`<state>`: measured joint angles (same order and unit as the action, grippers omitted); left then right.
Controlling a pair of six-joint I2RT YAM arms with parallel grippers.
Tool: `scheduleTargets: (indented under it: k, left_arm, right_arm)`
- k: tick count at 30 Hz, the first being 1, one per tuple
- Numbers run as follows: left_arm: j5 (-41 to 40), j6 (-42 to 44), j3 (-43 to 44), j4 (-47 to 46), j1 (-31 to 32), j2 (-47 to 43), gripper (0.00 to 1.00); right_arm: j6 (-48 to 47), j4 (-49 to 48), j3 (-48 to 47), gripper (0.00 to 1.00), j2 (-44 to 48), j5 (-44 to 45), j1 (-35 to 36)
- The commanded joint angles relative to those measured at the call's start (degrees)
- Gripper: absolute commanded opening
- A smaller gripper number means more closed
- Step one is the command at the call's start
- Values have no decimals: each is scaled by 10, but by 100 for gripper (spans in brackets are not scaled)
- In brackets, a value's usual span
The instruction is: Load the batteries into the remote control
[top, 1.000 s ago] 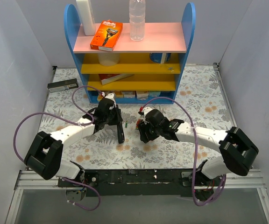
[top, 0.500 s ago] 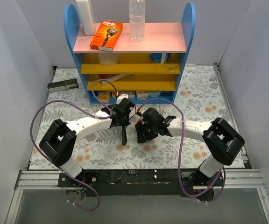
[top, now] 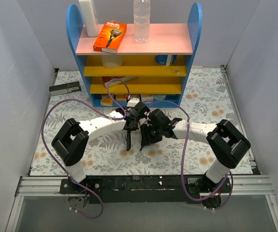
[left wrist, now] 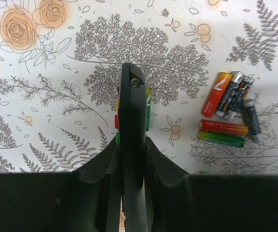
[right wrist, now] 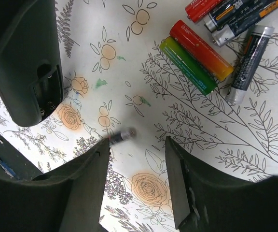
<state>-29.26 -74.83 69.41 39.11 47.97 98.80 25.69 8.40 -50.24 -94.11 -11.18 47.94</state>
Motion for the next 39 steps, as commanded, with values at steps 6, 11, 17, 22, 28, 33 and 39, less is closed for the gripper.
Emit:
scheduleTargets:
  k: [6, 11, 17, 22, 28, 33, 39]
  left_arm:
    - [7, -30, -42, -13, -8, -43, 0]
    - [29, -49, -81, -50, -23, -111, 0]
    - [59, -59, -130, -92, -35, -219, 0]
    - [71, -73, -162, -108, -37, -286, 0]
    - [95, -81, -189, -107, -37, -331, 0]
    - [99, -70, -201, -102, -37, -348, 0]
    - [96, -47, -216, -112, -37, -368, 0]
  right_arm:
    - [16, 23, -13, 52, -18, -5, -1]
    - [11, 35, -17, 50, -4, 13, -1]
    - [49, 262, -88, 54, 67, 176, -7]
    - [146, 355, -31, 73, 146, 186, -8]
    - [212, 377, -7, 66, 144, 128, -16]
    - [269, 358, 35, 55, 137, 118, -17]
    - [315, 319, 97, 44, 144, 93, -16]
